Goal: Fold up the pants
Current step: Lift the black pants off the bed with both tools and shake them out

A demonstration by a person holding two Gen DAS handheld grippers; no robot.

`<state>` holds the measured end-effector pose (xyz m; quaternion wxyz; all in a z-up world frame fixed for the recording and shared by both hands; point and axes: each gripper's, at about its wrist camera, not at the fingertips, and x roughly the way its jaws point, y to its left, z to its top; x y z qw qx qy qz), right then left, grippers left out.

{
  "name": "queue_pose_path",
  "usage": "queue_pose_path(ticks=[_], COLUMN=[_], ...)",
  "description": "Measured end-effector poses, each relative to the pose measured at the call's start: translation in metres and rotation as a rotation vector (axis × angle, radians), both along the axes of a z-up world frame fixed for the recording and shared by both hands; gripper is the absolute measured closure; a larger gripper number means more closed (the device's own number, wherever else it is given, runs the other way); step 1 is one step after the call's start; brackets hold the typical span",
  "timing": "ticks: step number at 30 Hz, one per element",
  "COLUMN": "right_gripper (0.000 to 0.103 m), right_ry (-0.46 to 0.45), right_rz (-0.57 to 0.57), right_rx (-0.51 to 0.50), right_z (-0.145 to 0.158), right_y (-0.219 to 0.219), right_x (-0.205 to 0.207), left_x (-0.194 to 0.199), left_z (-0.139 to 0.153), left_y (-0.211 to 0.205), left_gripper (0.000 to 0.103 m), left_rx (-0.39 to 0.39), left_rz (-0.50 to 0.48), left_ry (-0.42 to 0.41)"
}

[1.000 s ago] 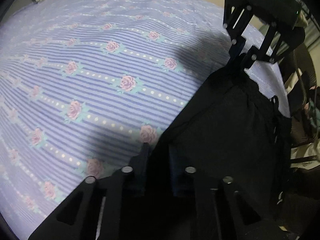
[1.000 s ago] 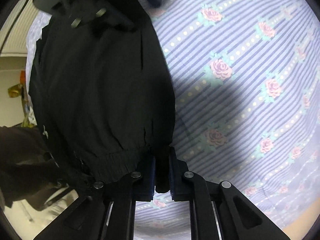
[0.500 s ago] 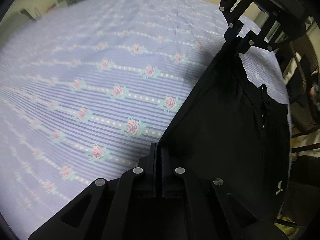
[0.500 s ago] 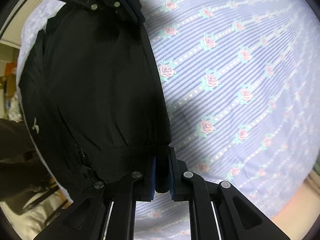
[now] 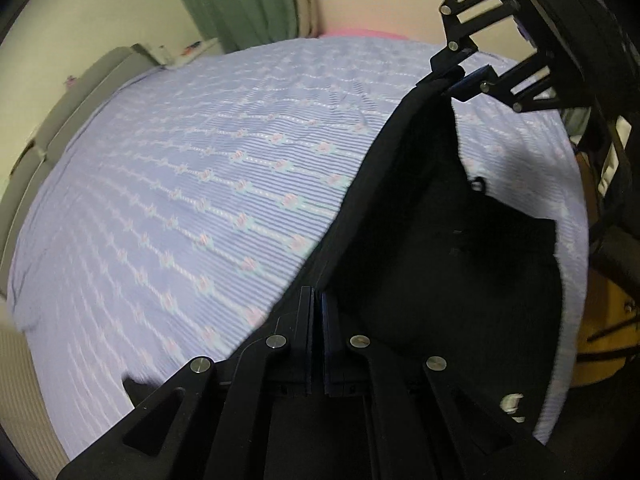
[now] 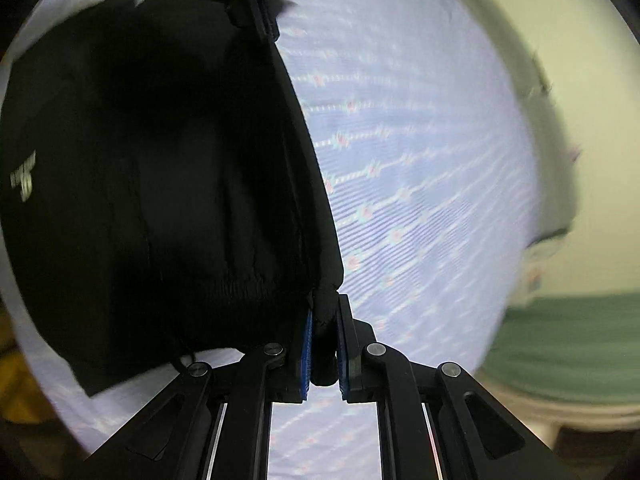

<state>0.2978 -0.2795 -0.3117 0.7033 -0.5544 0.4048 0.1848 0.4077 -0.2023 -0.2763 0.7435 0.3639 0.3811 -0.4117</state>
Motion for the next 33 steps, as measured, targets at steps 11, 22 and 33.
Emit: queue_pose_path(ticks=[11, 22, 33], right_gripper=[0.093, 0.093, 0.092], right_ry=[-0.238, -0.138, -0.043], right_rz=[0.158, 0.179, 0.174], right_rx=[-0.074, -0.078, -0.073], right_z=[-0.032, -0.088, -0.133], right_y=[0.033, 0.004, -0.007], right_x=[-0.131, -0.174, -0.182], left_x=[-0.133, -0.22, -0.263], left_z=[-0.035, -0.089, -0.132], left_y=[0.02, 0.011, 0.003], left_gripper=[0.098, 0.098, 0.098], left_rx=[-0.028, 0.012, 0.061], left_rz=[0.093, 0.098, 0.137], left_ry=[0.052, 0.042, -0.006])
